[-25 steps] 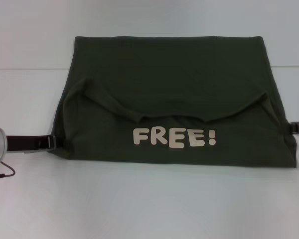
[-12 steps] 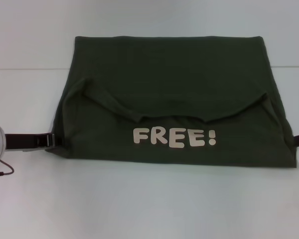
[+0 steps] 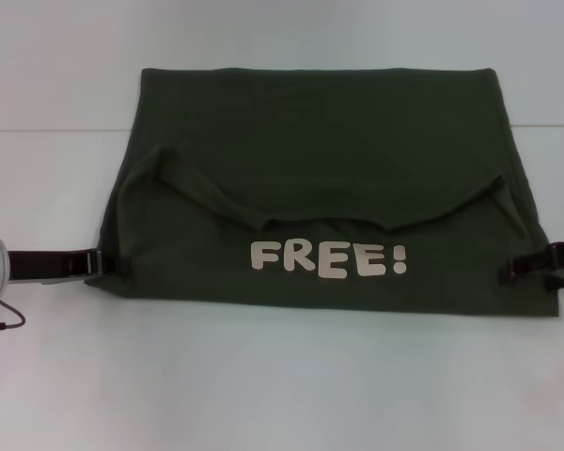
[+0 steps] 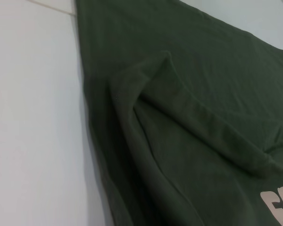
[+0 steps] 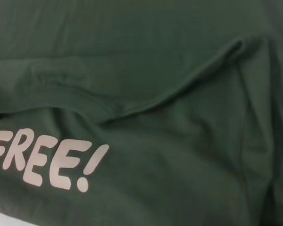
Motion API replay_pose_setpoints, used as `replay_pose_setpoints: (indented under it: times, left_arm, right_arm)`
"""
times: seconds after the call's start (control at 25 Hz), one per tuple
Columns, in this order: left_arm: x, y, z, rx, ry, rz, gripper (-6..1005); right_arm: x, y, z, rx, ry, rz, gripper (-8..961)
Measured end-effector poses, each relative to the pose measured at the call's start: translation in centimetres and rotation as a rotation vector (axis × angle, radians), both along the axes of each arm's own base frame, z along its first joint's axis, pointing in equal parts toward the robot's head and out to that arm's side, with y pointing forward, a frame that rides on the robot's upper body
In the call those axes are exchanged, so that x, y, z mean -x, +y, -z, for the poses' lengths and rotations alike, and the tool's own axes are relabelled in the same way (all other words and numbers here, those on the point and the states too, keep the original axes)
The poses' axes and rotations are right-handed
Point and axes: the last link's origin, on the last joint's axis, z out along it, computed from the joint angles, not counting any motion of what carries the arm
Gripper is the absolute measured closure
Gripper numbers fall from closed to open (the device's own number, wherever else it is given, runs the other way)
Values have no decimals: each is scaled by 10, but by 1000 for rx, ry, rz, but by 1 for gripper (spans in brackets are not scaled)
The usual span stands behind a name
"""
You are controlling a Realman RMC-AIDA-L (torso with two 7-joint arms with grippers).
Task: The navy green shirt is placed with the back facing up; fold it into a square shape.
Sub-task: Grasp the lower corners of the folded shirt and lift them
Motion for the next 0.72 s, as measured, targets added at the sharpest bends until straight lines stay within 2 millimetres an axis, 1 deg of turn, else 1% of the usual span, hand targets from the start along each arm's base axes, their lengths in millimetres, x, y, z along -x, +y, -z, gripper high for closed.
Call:
replay_pose_setpoints:
  times: [0.08,0.2,0.72]
  left_arm:
    - [0,0,0,0,-1,0,964]
    - [0,0,0,-1,-2,1,964]
    - [-3,2,0,-1,-7,4,964]
  right_arm:
    - [1,1,5,8,-6,-6,69]
    - [3,2,8,9,-12,-12,78]
    - [-5,-1,4,1,-18,2,118]
